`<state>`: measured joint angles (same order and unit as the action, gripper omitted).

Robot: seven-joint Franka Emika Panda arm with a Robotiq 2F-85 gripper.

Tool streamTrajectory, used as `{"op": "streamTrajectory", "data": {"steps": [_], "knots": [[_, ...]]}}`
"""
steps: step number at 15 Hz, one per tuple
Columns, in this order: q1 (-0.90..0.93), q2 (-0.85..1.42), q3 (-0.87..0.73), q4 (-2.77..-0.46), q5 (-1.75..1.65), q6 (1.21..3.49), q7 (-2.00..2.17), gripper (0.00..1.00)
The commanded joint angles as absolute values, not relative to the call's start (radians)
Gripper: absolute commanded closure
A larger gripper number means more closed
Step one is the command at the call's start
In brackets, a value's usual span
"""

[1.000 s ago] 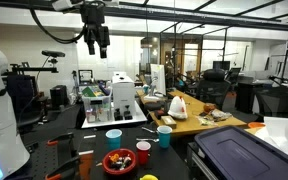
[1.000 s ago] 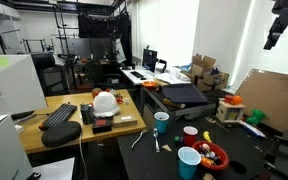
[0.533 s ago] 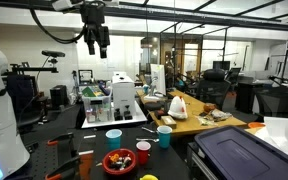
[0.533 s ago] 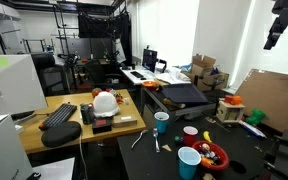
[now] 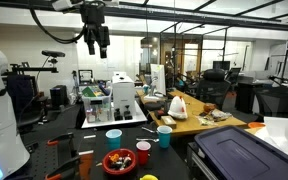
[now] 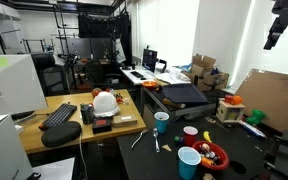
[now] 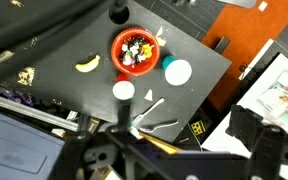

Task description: Put the green doll in the red bowl

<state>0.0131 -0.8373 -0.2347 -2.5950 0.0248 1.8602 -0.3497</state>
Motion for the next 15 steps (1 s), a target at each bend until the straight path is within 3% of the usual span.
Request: {"op": "streamTrajectory", "data": {"steps": [1,15], "knots": [[0.01,-0.799,-0.219,-2.574,0.028,1.87,-0.351,0.0],[0.012,-0.287,-0.229,-2.263,0.121,2.061,-0.366,0.0]]}}
